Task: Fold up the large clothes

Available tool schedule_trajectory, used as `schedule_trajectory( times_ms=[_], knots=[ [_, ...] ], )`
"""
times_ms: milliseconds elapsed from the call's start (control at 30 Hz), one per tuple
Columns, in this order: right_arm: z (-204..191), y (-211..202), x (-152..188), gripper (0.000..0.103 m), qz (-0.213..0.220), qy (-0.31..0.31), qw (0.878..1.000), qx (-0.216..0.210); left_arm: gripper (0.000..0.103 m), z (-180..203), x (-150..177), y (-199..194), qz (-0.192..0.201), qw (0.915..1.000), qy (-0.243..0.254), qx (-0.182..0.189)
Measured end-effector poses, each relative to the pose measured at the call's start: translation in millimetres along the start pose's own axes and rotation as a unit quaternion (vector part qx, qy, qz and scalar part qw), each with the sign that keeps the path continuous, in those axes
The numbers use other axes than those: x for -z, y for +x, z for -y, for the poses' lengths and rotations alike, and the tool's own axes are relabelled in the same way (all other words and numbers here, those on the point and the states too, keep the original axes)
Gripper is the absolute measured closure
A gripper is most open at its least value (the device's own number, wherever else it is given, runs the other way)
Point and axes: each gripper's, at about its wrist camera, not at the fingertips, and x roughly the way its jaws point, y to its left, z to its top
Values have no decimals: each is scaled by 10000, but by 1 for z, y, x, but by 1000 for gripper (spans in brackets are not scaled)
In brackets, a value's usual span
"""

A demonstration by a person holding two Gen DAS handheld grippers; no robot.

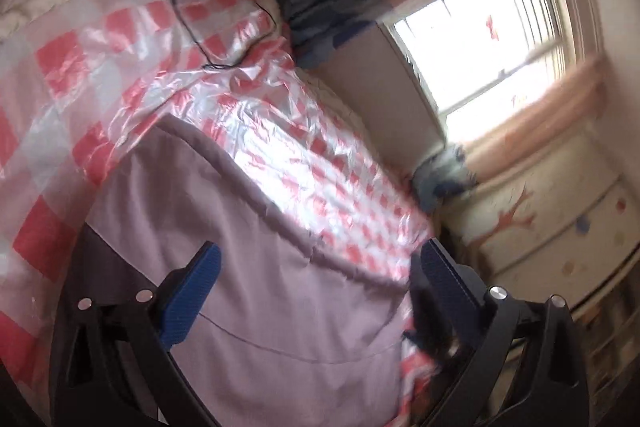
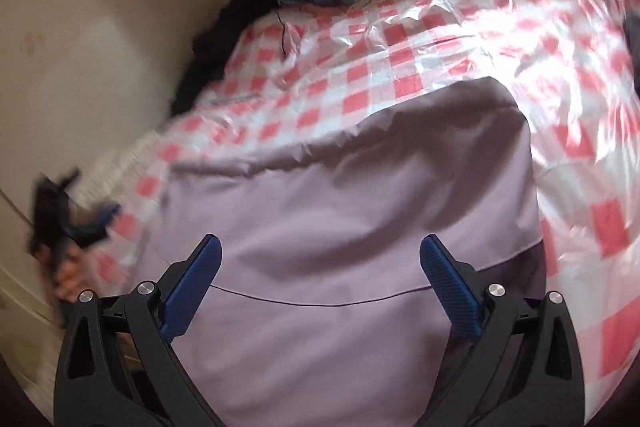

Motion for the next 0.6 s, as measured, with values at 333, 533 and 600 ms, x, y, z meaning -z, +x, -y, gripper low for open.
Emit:
schedule_trajectory(
  times_ms=[333, 533, 600],
  knots=[
    [7, 179, -42, 7, -1006, -121, 9859, 1329, 8, -36, -3, 156, -970, 9831, 325, -1518],
    [3, 180, -70, 7, -922, -137, 9872, 1297, 8, -24, -12, 159, -1014, 9785, 219, -1785],
    [-5, 171, -76, 7, -641, -307, 9892, 1284, 7, 4, -17, 152, -776, 9812, 706, -1620]
  ],
)
